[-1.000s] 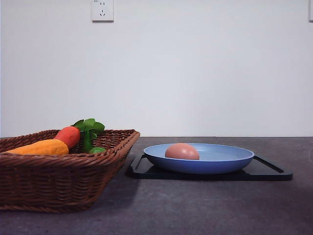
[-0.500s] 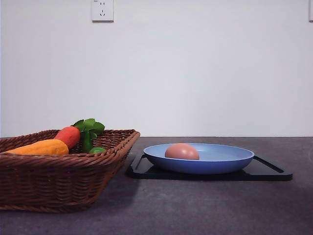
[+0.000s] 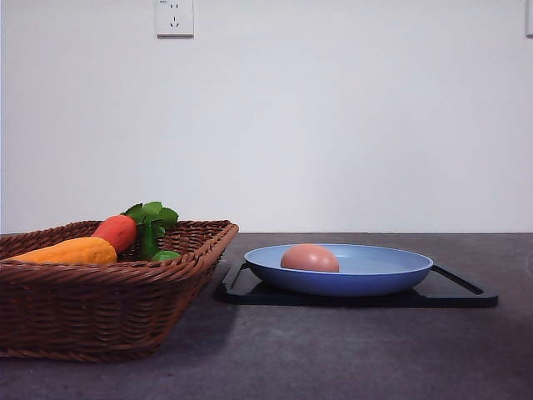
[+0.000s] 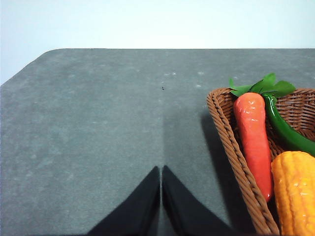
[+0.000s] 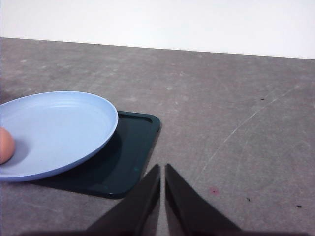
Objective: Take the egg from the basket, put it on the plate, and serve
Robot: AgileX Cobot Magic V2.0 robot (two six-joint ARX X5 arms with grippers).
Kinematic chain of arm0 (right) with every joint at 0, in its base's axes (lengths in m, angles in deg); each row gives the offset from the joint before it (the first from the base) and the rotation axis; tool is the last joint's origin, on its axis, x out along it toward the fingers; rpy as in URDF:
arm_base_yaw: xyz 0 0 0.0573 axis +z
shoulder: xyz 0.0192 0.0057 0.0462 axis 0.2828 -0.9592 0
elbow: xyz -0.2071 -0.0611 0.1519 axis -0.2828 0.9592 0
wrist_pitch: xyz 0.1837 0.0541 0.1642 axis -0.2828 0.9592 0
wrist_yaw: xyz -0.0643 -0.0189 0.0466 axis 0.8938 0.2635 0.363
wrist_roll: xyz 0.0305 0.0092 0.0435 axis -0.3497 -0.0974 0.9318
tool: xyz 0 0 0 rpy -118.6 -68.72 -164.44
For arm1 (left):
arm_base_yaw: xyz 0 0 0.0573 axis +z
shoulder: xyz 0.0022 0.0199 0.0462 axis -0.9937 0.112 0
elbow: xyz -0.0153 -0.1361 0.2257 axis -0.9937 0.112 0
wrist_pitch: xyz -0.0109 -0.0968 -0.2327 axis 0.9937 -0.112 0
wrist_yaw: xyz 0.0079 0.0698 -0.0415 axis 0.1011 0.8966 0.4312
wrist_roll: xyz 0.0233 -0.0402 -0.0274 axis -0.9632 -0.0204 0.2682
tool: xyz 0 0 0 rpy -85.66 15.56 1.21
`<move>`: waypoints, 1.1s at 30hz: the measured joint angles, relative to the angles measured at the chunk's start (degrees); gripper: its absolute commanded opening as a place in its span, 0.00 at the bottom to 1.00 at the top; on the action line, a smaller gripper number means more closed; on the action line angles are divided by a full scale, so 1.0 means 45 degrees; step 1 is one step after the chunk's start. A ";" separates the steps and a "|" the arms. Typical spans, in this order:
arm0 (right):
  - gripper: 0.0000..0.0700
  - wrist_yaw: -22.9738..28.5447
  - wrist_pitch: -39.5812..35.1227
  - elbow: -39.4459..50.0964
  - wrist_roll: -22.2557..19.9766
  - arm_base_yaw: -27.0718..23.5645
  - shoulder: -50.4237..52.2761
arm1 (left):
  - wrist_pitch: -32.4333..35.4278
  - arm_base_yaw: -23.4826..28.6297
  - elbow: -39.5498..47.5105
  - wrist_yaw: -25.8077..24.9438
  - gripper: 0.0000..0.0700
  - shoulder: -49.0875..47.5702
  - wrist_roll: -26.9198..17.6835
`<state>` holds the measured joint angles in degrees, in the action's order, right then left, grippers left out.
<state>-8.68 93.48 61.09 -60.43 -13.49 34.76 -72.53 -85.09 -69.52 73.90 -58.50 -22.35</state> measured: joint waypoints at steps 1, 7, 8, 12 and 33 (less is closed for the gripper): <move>0.00 0.0000 0.0002 0.0000 0.0000 0.0000 0.0000 | 0.0001 0.0000 0.0000 0.0000 0.00 0.0000 0.0000; 0.00 0.0000 -0.0001 0.0000 0.0000 0.0000 0.0000 | 0.0003 0.0000 0.0000 0.0000 0.00 0.0000 0.0000; 0.00 0.0000 -0.0003 0.0000 0.0000 0.0000 0.0000 | 0.0000 0.0000 0.0000 0.0000 0.00 0.0000 0.0000; 0.00 0.0000 -0.0003 0.0000 0.0000 0.0000 0.0000 | -0.0002 0.0000 0.0000 0.0000 0.00 0.0000 0.0000; 0.00 0.0000 -0.0003 0.0000 0.0000 0.0000 0.0000 | -0.0002 0.0000 0.0000 0.0000 0.00 0.0000 0.0000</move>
<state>-8.68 93.47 61.09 -60.43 -13.49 34.76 -72.54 -85.09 -69.52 73.90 -58.50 -22.35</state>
